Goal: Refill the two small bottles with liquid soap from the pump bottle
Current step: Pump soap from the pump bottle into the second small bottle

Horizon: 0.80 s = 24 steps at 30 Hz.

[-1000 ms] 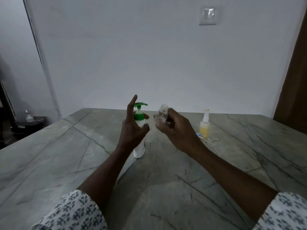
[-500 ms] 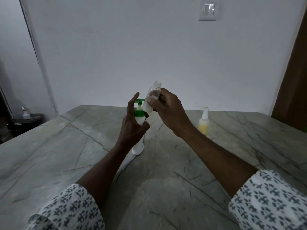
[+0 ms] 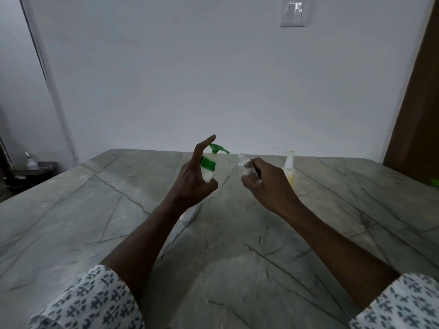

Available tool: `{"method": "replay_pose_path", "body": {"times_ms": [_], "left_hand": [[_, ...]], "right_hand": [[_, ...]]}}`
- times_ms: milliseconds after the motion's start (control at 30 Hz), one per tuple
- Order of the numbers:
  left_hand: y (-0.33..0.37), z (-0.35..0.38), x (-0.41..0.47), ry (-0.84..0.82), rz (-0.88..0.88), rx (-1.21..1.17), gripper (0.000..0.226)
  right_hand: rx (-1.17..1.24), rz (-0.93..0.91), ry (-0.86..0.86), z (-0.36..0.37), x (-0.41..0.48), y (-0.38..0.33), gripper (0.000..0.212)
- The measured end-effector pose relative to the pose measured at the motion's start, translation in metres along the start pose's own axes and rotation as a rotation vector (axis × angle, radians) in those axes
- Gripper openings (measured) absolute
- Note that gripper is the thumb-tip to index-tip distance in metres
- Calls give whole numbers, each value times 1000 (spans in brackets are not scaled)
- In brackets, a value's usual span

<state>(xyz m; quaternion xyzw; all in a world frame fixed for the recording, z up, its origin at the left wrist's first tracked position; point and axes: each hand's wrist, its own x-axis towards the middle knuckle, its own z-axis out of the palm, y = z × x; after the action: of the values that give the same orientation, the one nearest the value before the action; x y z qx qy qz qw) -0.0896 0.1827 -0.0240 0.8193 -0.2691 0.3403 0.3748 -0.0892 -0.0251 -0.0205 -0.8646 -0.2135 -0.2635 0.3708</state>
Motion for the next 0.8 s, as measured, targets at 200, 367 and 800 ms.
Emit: {"method": "replay_pose_path", "body": {"times_ms": [200,367,800], "left_hand": [[-1,3,3,-1,81,48,91],[-4,6,5,-28,90,123,88],[15,-3,11,-154,-247,-194,46]], "right_hand": [[9,-32,-8,3,2,-7,29],[20,-43,5,2,3,-10,31],[61,-83,2,4,7,-16,34]]}}
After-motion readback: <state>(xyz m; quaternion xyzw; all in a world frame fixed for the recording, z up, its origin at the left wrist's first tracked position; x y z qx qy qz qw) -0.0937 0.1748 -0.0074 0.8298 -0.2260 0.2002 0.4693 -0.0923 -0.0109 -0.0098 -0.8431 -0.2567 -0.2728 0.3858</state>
